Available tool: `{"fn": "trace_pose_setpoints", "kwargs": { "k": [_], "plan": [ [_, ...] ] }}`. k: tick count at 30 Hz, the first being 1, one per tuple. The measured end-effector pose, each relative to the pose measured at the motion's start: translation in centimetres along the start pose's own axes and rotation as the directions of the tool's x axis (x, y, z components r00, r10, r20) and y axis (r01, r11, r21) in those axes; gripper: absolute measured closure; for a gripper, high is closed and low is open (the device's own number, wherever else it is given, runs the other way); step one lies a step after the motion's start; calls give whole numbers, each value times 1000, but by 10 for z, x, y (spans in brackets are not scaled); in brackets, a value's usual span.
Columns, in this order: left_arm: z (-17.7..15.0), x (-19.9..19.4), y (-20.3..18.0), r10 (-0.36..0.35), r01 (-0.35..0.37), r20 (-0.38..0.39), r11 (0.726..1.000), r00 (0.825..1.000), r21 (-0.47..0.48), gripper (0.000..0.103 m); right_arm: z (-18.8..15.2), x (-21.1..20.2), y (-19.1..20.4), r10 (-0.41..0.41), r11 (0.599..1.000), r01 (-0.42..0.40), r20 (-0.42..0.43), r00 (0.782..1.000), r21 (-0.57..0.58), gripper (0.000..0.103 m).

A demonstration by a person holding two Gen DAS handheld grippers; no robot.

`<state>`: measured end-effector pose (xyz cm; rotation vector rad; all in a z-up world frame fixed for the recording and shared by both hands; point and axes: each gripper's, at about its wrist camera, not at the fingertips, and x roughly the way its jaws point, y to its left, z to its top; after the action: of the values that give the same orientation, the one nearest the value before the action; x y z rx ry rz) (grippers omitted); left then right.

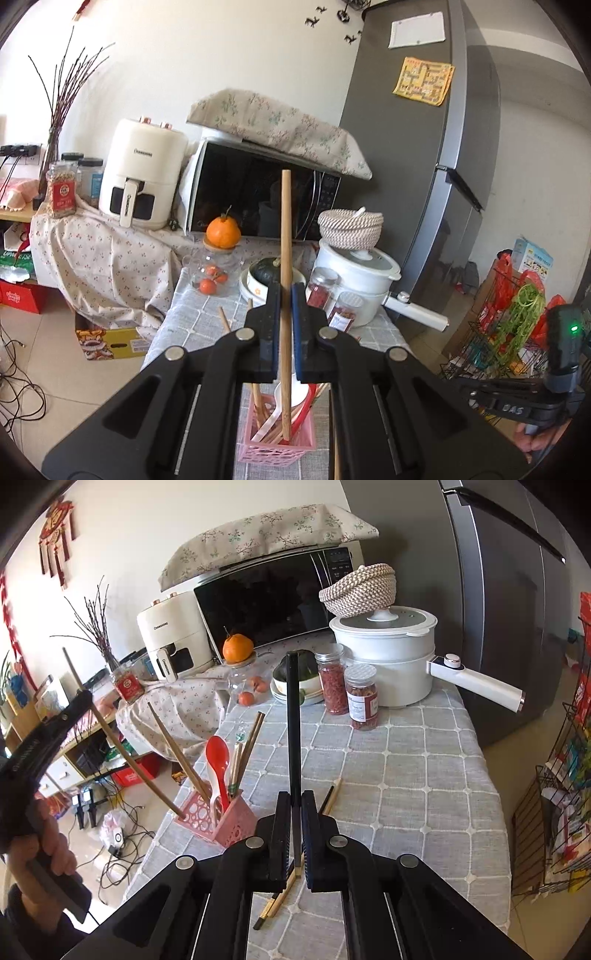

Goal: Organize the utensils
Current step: 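Lower the wooden chopstick into the basket and open the left gripper while the right gripper carries the black chopstick, then lower the black chopstick into the basket and open the right gripper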

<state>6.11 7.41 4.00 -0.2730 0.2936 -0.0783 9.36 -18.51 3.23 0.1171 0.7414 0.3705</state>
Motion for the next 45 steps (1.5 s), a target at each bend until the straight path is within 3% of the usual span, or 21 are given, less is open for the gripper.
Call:
{"fn": "trace_pose_setpoints", "kwargs": {
  "k": [6, 15, 16, 19, 25, 32, 41, 45],
  "plan": [
    [-13, 25, -3, 56, -53, -67, 998, 996, 41, 96, -1, -5, -3, 8, 1000, -8, 9, 1000, 6, 97],
    [-26, 46, -8, 74, -63, -155, 995, 985, 75, 96, -1, -9, -3, 25, 1000, -25, 21, 999, 8, 97],
    [-26, 48, -8, 81, -69, -165, 995, 983, 78, 91, -1, -10, -2, 29, 1000, -29, 22, 999, 8, 97],
    [-28, 50, -9, 77, -62, -202, 995, 976, 78, 61, 1, -13, 0, 47, 999, -47, 31, 998, 9, 97],
    [-27, 41, -12, 86, -63, -260, 993, 962, 95, 41, 13, -24, 13, 109, 994, -109, 70, 992, 9, 97],
    [-31, 23, 0, 120, -85, -338, 990, 933, 115, 23, 26, -28, 32, 187, 982, -190, 123, 975, 11, 97],
    [-49, 11, 29, 129, -71, -446, 987, 885, 145, 22, 31, -5, 48, 207, 977, -211, 121, 971, 17, 97],
    [-63, 9, 40, 123, -60, -504, 988, 855, 140, 21, 29, 9, 52, 185, 982, -188, 138, 973, 7, 97]
  ]
}}
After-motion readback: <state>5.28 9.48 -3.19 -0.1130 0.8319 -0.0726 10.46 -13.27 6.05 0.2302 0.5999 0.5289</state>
